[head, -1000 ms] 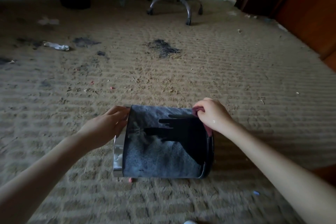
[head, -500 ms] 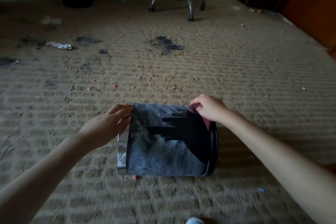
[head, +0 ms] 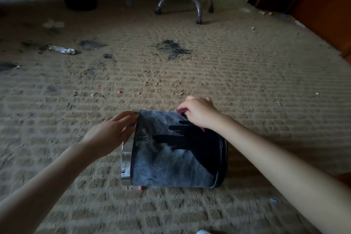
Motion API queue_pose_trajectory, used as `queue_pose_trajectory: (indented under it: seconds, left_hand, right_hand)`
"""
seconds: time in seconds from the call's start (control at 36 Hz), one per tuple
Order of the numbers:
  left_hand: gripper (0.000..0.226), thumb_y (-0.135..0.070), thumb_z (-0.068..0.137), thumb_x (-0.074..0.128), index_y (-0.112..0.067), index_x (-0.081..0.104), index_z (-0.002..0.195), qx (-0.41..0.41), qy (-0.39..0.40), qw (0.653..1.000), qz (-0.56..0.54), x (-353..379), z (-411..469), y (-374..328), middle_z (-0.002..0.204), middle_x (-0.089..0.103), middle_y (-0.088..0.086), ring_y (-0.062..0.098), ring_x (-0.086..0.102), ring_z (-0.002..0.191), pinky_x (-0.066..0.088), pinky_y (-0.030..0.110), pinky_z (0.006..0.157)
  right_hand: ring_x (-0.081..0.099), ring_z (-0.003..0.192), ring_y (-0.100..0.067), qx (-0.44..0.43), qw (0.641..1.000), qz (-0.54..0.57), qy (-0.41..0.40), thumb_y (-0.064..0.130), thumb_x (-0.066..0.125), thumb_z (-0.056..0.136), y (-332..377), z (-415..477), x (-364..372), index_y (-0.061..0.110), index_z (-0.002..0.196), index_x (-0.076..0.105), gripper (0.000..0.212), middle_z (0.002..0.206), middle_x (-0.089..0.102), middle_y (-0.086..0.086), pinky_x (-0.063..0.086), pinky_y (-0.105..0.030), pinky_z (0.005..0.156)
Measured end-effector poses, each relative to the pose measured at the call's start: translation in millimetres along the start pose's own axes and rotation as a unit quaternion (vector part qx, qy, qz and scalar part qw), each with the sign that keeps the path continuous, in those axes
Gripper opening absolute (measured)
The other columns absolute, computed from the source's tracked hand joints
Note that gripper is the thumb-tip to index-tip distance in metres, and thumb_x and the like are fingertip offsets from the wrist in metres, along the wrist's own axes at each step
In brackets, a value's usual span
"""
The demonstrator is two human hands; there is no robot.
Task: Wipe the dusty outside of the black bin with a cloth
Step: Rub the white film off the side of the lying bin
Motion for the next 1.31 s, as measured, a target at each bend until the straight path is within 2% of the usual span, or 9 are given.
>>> queue_pose_trajectory:
  seconds: [0.08, 0.17, 0.36, 0.5, 0.64, 0.86, 1.0, 1.17, 1.31]
  left_hand:
    - [0.077, -0.071, 0.079, -0.009, -0.042, 0.02, 0.143, 0.002, 0.0, 0.999, 0.055, 1.7, -4.2, -0.8, 0.149, 0.004, -0.027, 0.017, 0.031, 0.135, 0.042, 0.041, 0.101]
    - [0.098, -0.075, 0.067, -0.025, -0.038, 0.02, 0.145, 0.006, 0.014, 0.997, 0.076, 2.3, -5.5, -2.4, 0.144, 0.0, -0.029, 0.017, 0.032, 0.135, 0.038, 0.04, 0.103]
    - [0.101, -0.076, 0.063, -0.029, -0.038, 0.015, 0.145, 0.006, 0.023, 0.996, 0.08, 4.5, -5.2, -0.4, 0.148, 0.0, -0.027, 0.016, 0.036, 0.134, 0.04, 0.037, 0.102]
    - [0.098, -0.077, 0.068, -0.023, -0.035, 0.021, 0.145, 0.009, 0.015, 0.998, 0.053, 3.3, -5.2, -1.0, 0.148, 0.004, -0.026, 0.014, 0.041, 0.131, 0.042, 0.04, 0.102]
    - [0.058, -0.053, 0.091, 0.012, -0.034, 0.018, 0.146, -0.016, 0.022, 0.999, 0.037, -2.2, -4.9, -10.1, 0.153, 0.007, -0.021, 0.014, 0.043, 0.129, 0.044, 0.036, 0.096]
    - [0.074, -0.062, 0.078, 0.001, -0.035, 0.017, 0.145, -0.017, 0.036, 0.999, 0.032, 0.4, -5.8, -7.0, 0.15, 0.002, -0.027, 0.013, 0.054, 0.118, 0.051, 0.036, 0.087]
    - [0.063, -0.054, 0.087, 0.008, -0.034, 0.016, 0.146, -0.024, 0.04, 0.998, 0.04, 0.2, -1.2, -5.2, 0.153, 0.004, -0.023, 0.016, 0.055, 0.117, 0.052, 0.037, 0.084]
    - [0.058, -0.051, 0.091, 0.011, -0.034, 0.015, 0.146, -0.021, 0.054, 0.998, 0.039, 2.1, -3.0, -5.9, 0.145, -0.005, -0.029, 0.015, 0.059, 0.112, 0.054, 0.037, 0.082]
    - [0.053, -0.046, 0.095, 0.014, -0.033, 0.014, 0.146, -0.025, 0.052, 0.998, 0.027, 1.1, -1.5, -7.0, 0.152, 0.0, -0.023, 0.015, 0.055, 0.118, 0.051, 0.036, 0.087]
  right_hand:
    - [0.044, 0.114, -0.02, 0.011, 1.0, 0.003, 0.016, 0.003, 0.042, 0.091, -3.1, -1.1, 10.7, 0.029, 0.116, 0.063, 0.041, 0.113, 0.052, 0.003, 0.025, -0.045, 0.099]
    - [0.046, 0.111, -0.018, 0.025, 1.0, 0.008, -0.005, 0.003, 0.044, 0.091, -20.2, -10.9, 13.3, 0.031, 0.119, 0.061, 0.044, 0.11, 0.053, 0.006, 0.029, -0.039, 0.094]
    - [0.048, 0.108, -0.021, 0.12, 0.992, -0.031, 0.003, 0.008, 0.045, 0.093, -80.4, -34.1, 3.0, 0.035, 0.116, 0.063, 0.039, 0.105, 0.051, 0.007, 0.029, -0.041, 0.097]
    - [0.051, 0.1, -0.017, 0.015, 0.997, 0.006, -0.074, 0.009, 0.047, 0.093, -35.2, -30.5, -7.3, 0.028, 0.116, 0.065, 0.034, 0.103, 0.057, 0.006, 0.034, -0.042, 0.097]
    - [0.044, 0.108, -0.017, -0.091, 0.993, 0.02, -0.069, 0.005, 0.043, 0.093, 28.9, -25.8, -2.4, 0.025, 0.12, 0.062, 0.039, 0.106, 0.054, 0.003, 0.027, -0.037, 0.092]
    - [0.042, 0.111, -0.022, -0.1, 0.994, -0.025, -0.021, 0.003, 0.043, 0.091, 52.0, 5.8, 13.9, 0.024, 0.117, 0.063, 0.039, 0.109, 0.052, 0.002, 0.025, -0.039, 0.091]
    - [0.046, 0.101, -0.023, -0.16, 0.984, 0.012, -0.081, -0.001, 0.045, 0.091, 41.2, -14.6, 20.4, 0.02, 0.115, 0.066, 0.038, 0.108, 0.059, 0.002, 0.028, -0.037, 0.083]
    - [0.05, 0.086, -0.017, -0.255, 0.957, 0.014, -0.139, -0.003, 0.064, 0.08, 20.4, -56.0, 26.6, 0.022, 0.097, 0.071, 0.031, 0.092, 0.062, 0.006, 0.028, -0.031, 0.074]
    - [0.054, 0.087, -0.016, -0.253, 0.956, 0.033, -0.143, 0.001, 0.054, 0.08, 15.1, -58.9, 12.2, 0.023, 0.095, 0.072, 0.032, 0.091, 0.064, 0.006, 0.034, -0.029, 0.075]
Point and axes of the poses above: each hand's wrist, its own z-axis towards the middle knuckle, its own x-axis out of the palm, y = z × x, the point moved 7 cm from there along z, towards the middle knuckle
